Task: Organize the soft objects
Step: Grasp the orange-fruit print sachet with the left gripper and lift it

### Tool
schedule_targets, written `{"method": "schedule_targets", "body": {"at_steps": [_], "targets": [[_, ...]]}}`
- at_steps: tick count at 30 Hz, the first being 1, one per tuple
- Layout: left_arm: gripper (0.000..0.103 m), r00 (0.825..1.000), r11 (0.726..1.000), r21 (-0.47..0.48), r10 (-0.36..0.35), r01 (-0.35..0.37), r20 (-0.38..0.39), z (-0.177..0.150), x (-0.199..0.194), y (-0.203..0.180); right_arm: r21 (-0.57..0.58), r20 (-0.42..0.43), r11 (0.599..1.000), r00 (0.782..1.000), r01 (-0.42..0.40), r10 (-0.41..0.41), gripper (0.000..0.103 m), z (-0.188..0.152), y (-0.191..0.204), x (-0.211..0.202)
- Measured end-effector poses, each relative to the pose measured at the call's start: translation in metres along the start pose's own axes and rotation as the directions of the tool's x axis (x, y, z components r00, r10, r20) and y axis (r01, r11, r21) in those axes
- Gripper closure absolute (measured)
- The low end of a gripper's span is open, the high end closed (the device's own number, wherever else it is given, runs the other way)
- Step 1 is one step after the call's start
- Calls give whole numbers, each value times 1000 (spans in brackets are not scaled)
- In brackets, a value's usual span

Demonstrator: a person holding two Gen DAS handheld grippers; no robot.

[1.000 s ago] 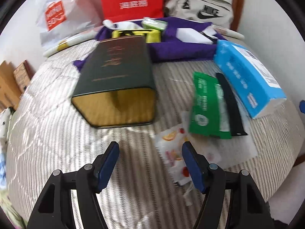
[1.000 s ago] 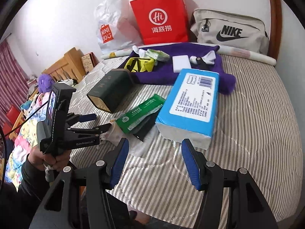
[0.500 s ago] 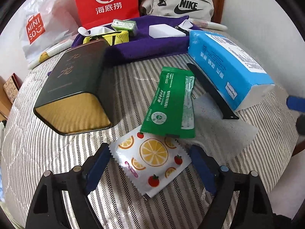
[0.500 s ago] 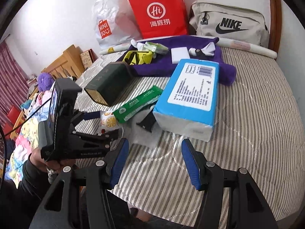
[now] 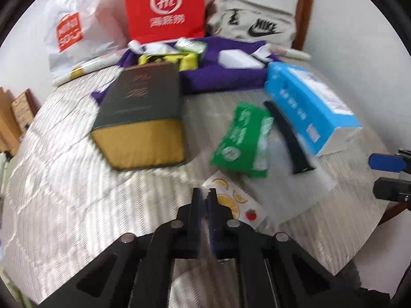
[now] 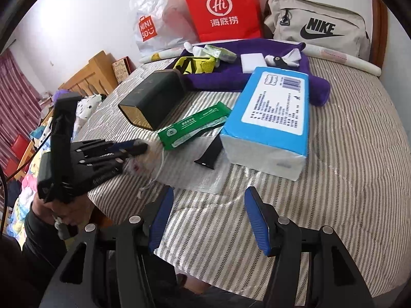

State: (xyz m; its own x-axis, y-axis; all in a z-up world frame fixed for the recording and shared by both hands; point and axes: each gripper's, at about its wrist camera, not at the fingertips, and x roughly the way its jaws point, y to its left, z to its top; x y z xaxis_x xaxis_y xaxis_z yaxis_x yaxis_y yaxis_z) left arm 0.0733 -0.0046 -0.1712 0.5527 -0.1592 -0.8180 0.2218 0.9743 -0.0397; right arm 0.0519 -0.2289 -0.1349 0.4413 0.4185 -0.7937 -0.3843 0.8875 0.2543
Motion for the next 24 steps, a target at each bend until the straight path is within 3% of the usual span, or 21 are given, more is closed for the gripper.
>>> {"method": "schedule_targets", "body": {"at_steps": [6,7,9,13,15,18,21,24], "targets": [[92,998,996,-61,-66,66,-6,-8,-1,17,-20,-33,1000,999,-14,14,45,1,10,14],[88,996,993,-78,-94,93,-6,-9,-1,19,-23,-36,1000,999,-19,18,45,1,12,15],[60,989,985,-89,-150,149,-12,-11,0,19,-28,-40,999,999,-18,17,45,1,13,17],[47,987,986,-39,-161,161,-8,-16,0,11,-25,-48,1000,999,-12,11,45,0,11,18],[34,983,983,-29,-181,181,-7,-17,0,7,-17,-51,1000,999,-13,12,45,-1,9,18],[28,991,990,34,-134,134,-6,-18,2,-6,-10,-57,1000,998,-13,13,45,-2,7,20],[28,999,992,120,-48,45,23,-22,5,-18,-18,-62,1000,998,-11,10,45,-3,8,21],[36,998,990,128,-57,52,39,-25,2,-13,-23,-65,1000,998,-7,6,45,-4,7,20]]}}
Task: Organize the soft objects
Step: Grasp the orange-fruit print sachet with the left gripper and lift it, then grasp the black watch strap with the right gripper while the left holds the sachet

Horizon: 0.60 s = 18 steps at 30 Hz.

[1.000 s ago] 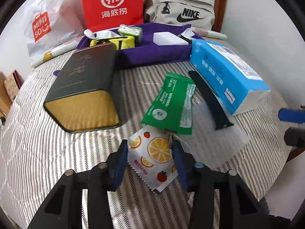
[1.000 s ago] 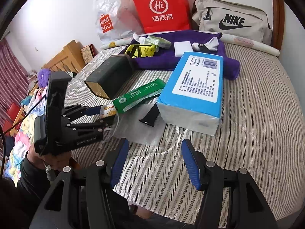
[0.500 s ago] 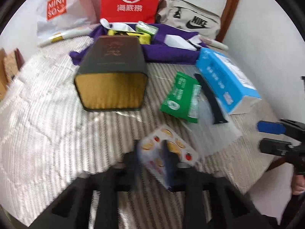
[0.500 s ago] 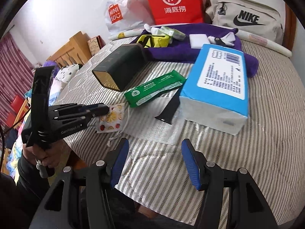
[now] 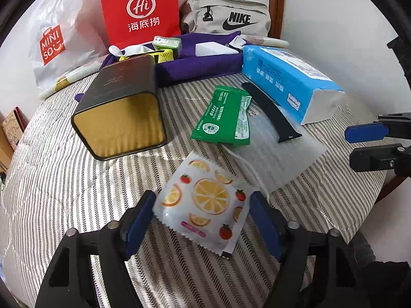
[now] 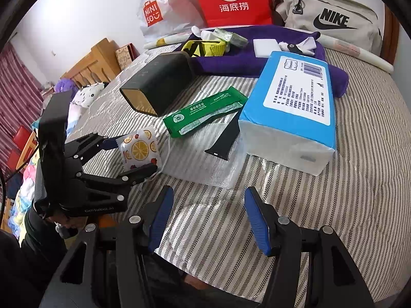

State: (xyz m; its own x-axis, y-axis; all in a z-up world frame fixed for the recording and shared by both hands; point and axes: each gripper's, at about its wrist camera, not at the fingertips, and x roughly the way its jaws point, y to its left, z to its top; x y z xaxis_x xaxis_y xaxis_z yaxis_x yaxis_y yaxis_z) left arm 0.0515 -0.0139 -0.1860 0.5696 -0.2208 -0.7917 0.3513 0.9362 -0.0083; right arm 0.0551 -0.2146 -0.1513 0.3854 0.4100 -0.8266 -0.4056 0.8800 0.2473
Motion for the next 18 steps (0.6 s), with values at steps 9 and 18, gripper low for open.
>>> {"method": "schedule_targets", "body": {"at_steps": [9,18], "targets": [[65,1000,999,-30,13,-12,28,1,-2,10,-4,-14,1000,1000,-7,7,45,1,4,6],[95,994,982,-159,-93,100,50,-1,-5,33,2,-5,1000,1000,-14,14,45,5,10,15]]}}
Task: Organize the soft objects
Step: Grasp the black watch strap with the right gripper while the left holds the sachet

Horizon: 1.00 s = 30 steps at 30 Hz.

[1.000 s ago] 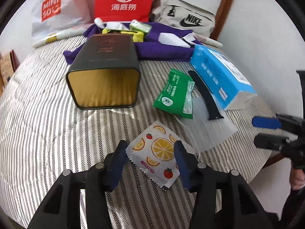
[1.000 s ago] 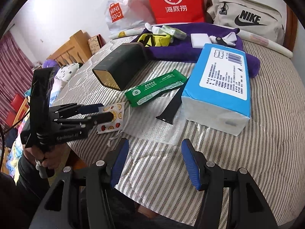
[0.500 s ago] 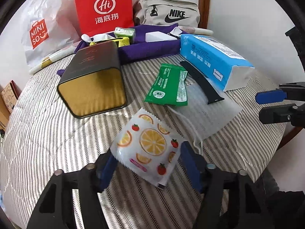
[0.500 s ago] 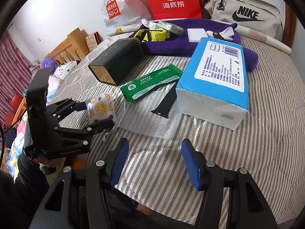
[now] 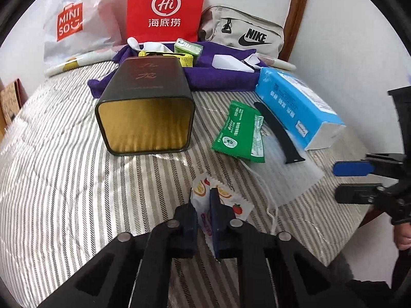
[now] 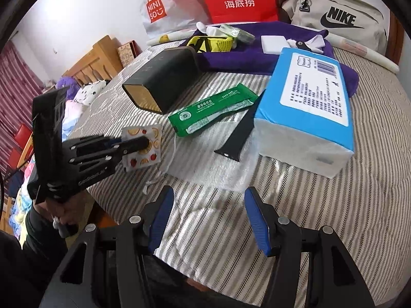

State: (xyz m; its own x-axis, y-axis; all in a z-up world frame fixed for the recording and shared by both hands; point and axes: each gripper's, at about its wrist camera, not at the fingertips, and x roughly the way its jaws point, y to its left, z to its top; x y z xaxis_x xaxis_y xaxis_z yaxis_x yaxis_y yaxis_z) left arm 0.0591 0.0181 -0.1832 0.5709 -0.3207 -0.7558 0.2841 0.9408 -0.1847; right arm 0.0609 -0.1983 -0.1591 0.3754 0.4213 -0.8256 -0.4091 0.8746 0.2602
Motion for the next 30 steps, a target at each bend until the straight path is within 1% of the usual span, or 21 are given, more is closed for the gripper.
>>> {"method": "schedule_targets", "body": {"at_steps": [2,4,5,7,9,11,13,17,20,21,22,23,25,30], "targets": [[95,1000,1000,-19,-5,5,2,-2,-3,3,7,4,1000,1000,15,-15,46,3,1,5],[96,1000,999,-38,-11,11,10,-3,-8,7,20,3,999,1000,29,-29,56,5,2,12],[96,1000,999,-50,-10,10,15,-3,-11,9,30,5,999,999,35,-35,57,6,2,15],[96,1000,998,-66,-11,12,13,-4,-14,14,50,11,998,999,45,-46,58,8,2,20],[96,1000,997,-75,-13,14,8,-6,-14,17,61,20,995,997,78,-79,59,10,5,27],[96,1000,996,-87,-15,15,4,-8,-13,20,61,39,988,989,139,-142,59,13,8,30],[96,1000,995,-93,-22,22,-6,-9,-10,22,54,48,983,982,178,-181,59,15,11,33],[95,999,994,-102,-35,34,-9,-10,-7,25,45,63,972,970,232,-234,59,20,16,44],[95,999,992,-115,-52,50,-11,-11,-7,28,45,88,961,957,274,-277,59,23,18,52],[95,999,992,-115,-54,52,-10,-11,-7,29,43,95,957,952,287,-290,60,25,20,53],[95,998,991,-119,-60,59,-10,-11,-6,30,38,97,954,949,299,-301,65,25,21,54],[95,998,990,-123,-64,62,-10,-11,-6,31,24,101,952,947,304,-304,71,26,22,54],[95,997,989,-128,-71,69,-10,-11,-6,32,9,95,957,952,291,-291,71,26,23,53],[95,997,988,-135,-77,75,-9,-11,-5,32,7,56,976,974,220,-220,72,19,22,41]]}}
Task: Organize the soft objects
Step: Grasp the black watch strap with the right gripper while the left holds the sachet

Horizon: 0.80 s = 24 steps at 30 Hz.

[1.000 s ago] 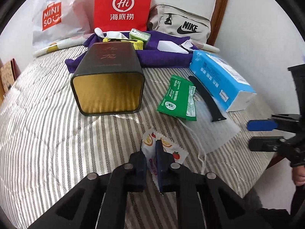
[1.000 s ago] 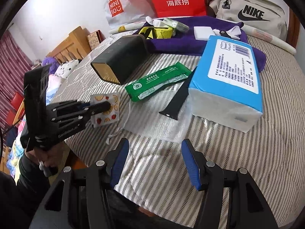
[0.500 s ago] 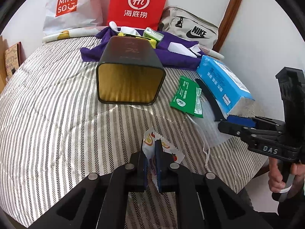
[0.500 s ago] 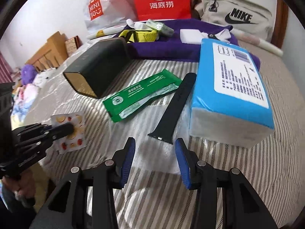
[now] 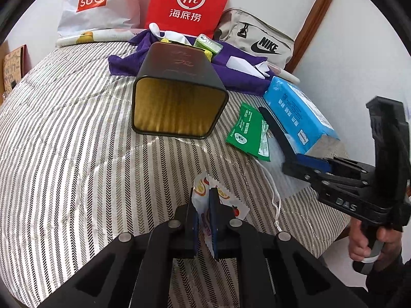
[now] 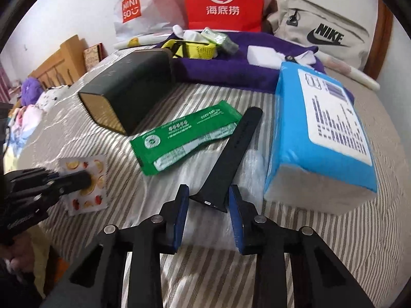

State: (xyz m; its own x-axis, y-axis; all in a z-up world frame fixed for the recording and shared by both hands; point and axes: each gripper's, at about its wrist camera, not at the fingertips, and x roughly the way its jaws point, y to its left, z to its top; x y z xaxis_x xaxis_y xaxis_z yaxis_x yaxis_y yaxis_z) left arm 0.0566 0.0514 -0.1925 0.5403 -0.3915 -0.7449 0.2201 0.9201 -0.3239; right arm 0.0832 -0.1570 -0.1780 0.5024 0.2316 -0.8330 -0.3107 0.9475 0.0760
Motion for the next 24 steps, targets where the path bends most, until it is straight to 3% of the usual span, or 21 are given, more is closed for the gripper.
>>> {"method": "schedule_targets", "body": {"at_steps": [10,17,20,22,24], "targets": [[94,999,999,-8,34,-34,-8,2,0,-4,-25,-54,997,995,-79,78,73,-37,-14,-41],[94,996,996,-11,89,-89,-21,0,-3,-10,-15,-78,998,996,-54,53,72,-63,-38,-50],[93,995,995,-23,97,-98,-24,-2,-4,-9,-5,-65,999,997,-37,37,67,-69,-50,-52],[92,994,994,-33,102,-103,-29,-2,-5,-9,1,-46,998,997,-58,58,57,-66,-53,-51],[92,993,993,-32,110,-112,-35,-2,-5,-10,3,-23,997,997,-71,71,56,-60,-54,-47]]}}
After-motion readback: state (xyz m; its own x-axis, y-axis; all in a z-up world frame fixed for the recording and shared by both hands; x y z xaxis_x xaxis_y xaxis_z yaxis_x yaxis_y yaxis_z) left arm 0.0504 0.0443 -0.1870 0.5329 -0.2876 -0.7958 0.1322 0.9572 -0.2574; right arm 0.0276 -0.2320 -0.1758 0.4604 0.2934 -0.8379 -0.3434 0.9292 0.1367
